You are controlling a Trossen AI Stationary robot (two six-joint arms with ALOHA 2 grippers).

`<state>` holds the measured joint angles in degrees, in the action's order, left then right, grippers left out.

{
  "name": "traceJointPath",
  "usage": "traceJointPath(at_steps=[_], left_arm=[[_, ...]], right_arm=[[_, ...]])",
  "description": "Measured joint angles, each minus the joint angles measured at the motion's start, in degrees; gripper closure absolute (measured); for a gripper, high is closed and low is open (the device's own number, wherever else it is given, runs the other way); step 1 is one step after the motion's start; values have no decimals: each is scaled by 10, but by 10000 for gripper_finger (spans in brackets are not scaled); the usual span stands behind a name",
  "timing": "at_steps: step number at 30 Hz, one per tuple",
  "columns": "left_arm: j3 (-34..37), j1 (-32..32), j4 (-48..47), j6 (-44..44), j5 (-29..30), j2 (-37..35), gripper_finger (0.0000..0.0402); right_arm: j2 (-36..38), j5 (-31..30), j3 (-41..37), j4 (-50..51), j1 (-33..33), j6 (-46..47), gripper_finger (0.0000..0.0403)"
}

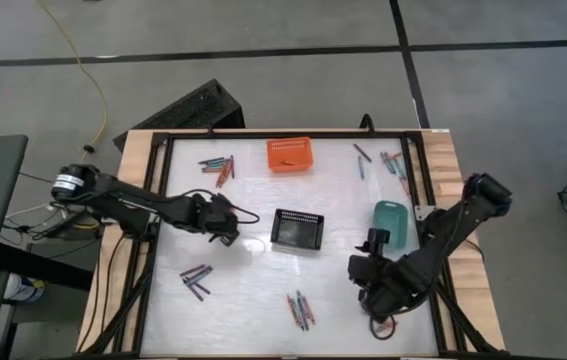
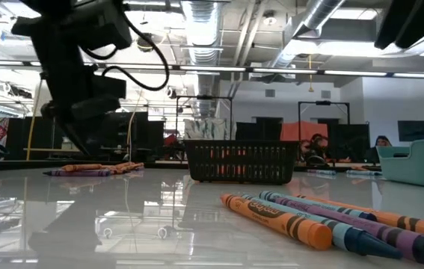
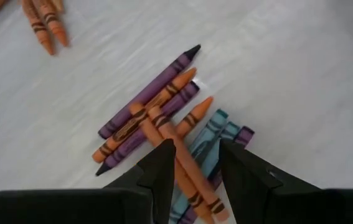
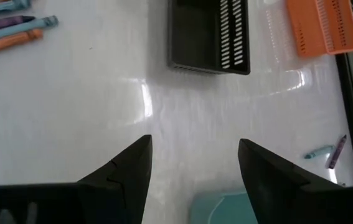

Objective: Sort crayons
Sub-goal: Put the orange crayon into the orange bin

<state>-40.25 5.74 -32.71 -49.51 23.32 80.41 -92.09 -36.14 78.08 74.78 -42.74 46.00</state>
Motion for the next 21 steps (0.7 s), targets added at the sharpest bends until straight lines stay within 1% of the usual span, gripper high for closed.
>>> traceJointPath(at_steps=[7,16,21], left_arm=[[-30,0,-18,0,1,41,285],[-32,0,-49,-12,3,36,285],[-32,-7,-52,-13,-12,36,285]], right_arm=[[8,-4,0,3,-25,10,171],[8,-16,0,12,-38,35,171],[8,-16,0,12,-38,35,171]])
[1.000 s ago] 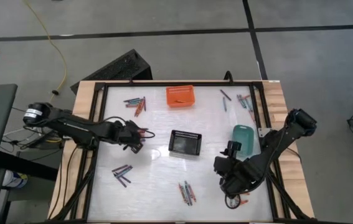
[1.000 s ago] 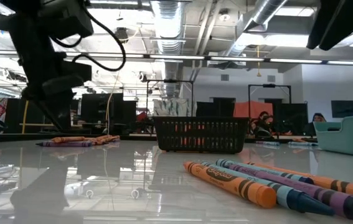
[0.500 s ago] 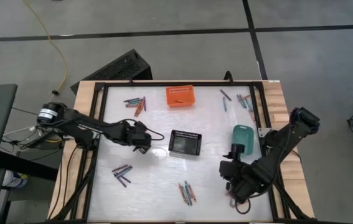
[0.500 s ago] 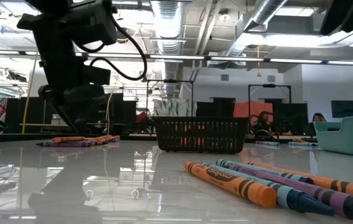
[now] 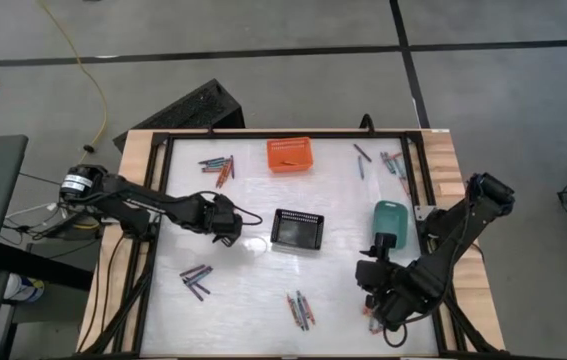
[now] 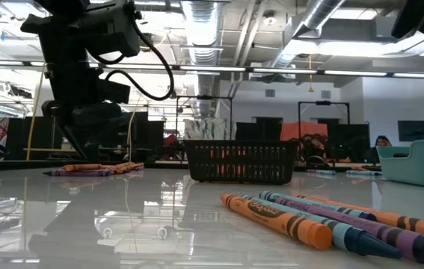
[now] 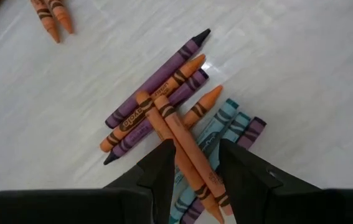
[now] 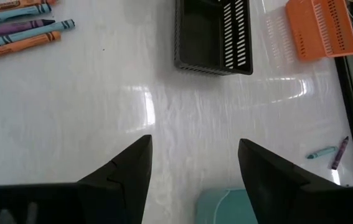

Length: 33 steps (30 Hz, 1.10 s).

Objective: Sort crayons
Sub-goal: Put the orange crayon into the orange bin

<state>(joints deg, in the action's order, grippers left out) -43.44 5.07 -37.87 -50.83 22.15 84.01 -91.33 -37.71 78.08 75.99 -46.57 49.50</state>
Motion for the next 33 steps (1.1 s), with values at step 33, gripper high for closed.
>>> traceJointPath(at_steps=[33], left_arm=[[0,-27,4,20,-46,0,343]], right_arm=[[0,-1,0,-2,-3,2,171]])
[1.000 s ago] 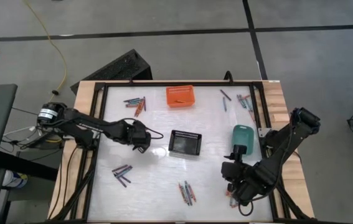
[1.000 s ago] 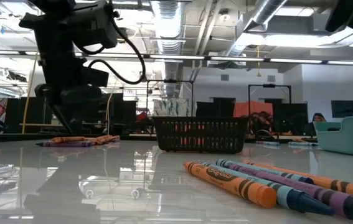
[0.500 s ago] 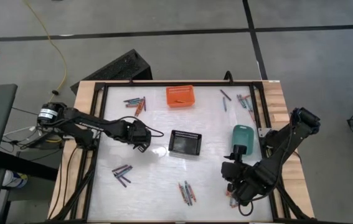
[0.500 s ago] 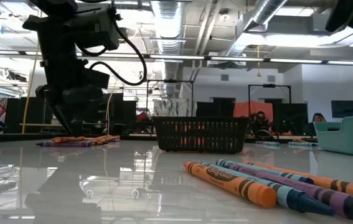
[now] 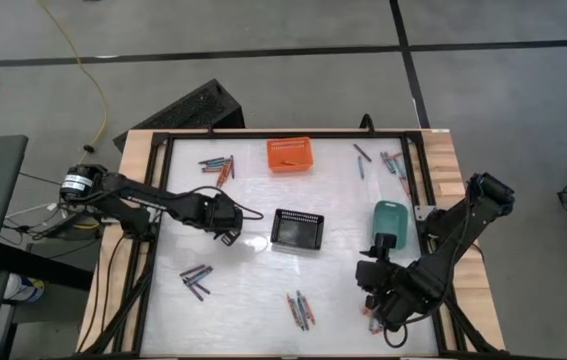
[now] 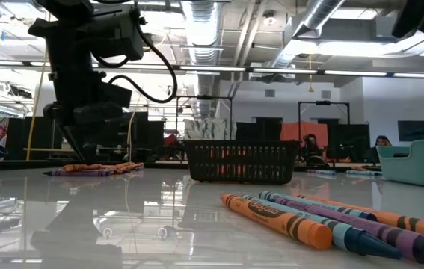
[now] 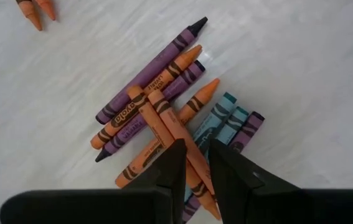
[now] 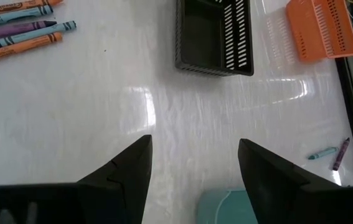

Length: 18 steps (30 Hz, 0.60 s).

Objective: Sort crayons
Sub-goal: Put the orange crayon into the orange bin

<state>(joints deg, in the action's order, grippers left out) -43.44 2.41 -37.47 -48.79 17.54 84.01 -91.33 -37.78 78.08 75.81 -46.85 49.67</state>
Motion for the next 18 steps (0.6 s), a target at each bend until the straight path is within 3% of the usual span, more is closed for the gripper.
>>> traceJointPath(at_steps=[18], left_arm=[[0,-19,4,10,-19,0,343]], right_arm=[[0,0,0,0,-4,5,171]])
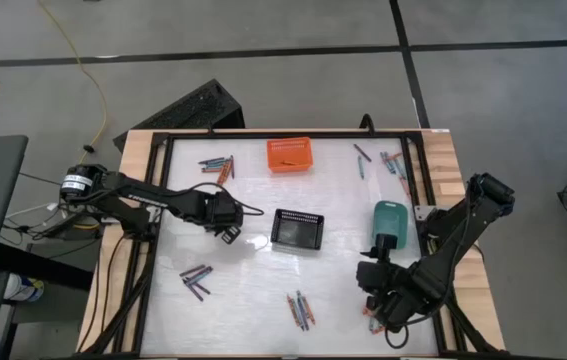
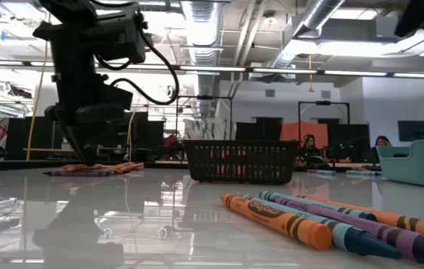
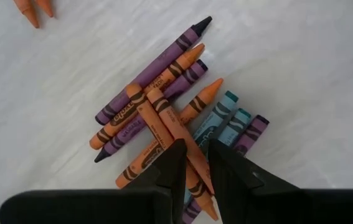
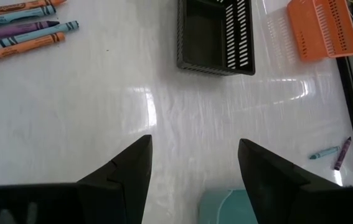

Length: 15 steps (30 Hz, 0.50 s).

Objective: Sort crayons
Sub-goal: Put the orange crayon into the orange bin

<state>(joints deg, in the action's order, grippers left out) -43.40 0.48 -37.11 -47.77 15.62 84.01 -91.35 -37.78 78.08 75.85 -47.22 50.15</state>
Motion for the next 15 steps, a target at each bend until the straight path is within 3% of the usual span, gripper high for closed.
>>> traceJointPath(at_steps=[15], left_arm=[[0,-2,8,12,-4,0,401]], right_arm=[[0,0,0,1,0,0,171]])
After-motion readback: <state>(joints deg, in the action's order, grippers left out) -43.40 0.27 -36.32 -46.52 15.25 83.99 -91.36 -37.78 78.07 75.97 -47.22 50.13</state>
